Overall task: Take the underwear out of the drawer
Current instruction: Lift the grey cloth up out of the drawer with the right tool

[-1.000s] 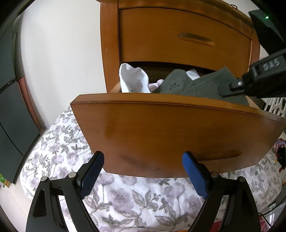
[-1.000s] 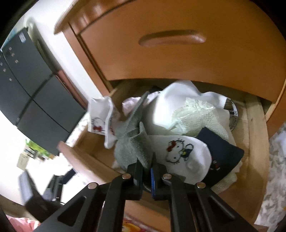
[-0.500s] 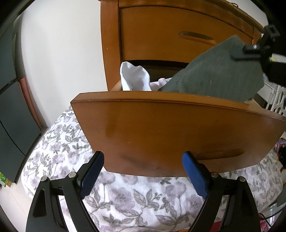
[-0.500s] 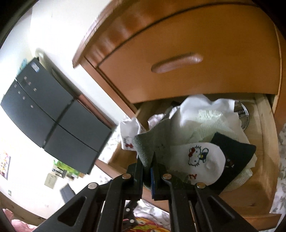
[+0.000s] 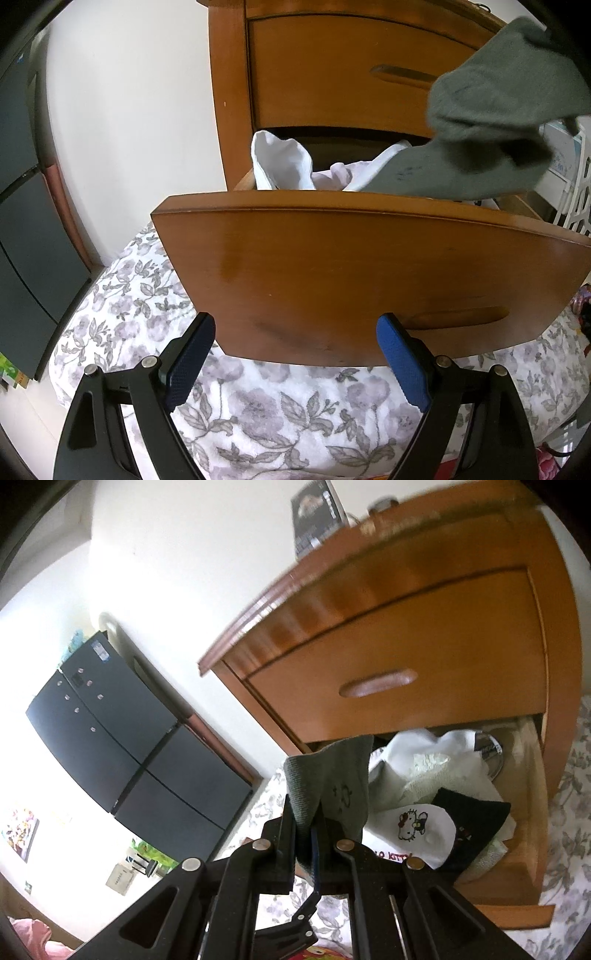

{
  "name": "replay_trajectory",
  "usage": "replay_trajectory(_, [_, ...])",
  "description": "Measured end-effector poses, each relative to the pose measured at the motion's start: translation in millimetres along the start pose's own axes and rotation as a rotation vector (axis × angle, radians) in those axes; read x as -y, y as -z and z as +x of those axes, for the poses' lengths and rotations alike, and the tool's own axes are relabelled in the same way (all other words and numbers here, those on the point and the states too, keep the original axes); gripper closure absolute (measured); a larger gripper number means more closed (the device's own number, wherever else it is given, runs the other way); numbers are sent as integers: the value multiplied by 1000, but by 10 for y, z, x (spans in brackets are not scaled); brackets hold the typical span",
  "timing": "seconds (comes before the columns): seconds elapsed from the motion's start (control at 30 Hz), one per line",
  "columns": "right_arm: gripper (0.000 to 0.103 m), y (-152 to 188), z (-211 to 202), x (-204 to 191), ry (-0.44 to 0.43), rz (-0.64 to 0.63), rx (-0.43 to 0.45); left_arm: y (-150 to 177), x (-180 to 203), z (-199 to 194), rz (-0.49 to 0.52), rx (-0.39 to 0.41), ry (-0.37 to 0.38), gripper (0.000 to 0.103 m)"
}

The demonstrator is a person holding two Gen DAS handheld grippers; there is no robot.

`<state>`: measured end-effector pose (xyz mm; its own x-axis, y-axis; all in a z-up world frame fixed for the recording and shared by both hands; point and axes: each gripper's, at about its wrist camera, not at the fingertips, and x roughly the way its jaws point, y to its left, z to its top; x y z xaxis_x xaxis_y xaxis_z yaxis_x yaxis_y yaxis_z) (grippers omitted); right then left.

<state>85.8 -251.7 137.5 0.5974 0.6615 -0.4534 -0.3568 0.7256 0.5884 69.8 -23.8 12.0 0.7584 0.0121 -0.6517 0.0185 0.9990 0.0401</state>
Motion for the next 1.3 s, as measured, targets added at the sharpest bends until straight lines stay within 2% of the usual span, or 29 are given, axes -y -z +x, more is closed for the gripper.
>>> replay_trajectory(0.57, [97,65,-1150,-530,-37,-78,211,27,62,-102,27,37,-47,13])
replay_trajectory(0.9, [97,157,-1908,-883,6,-167,333,40,23,-175,9,73,-54,13])
replay_trajectory(1.1, [97,284,-2137,-966,63,-183,343,54,41,-183,12,83,-65,13])
replay_trajectory(1.3, [97,371,-2187,-918,96,-169,333,56,63,-184,17,85,-78,13])
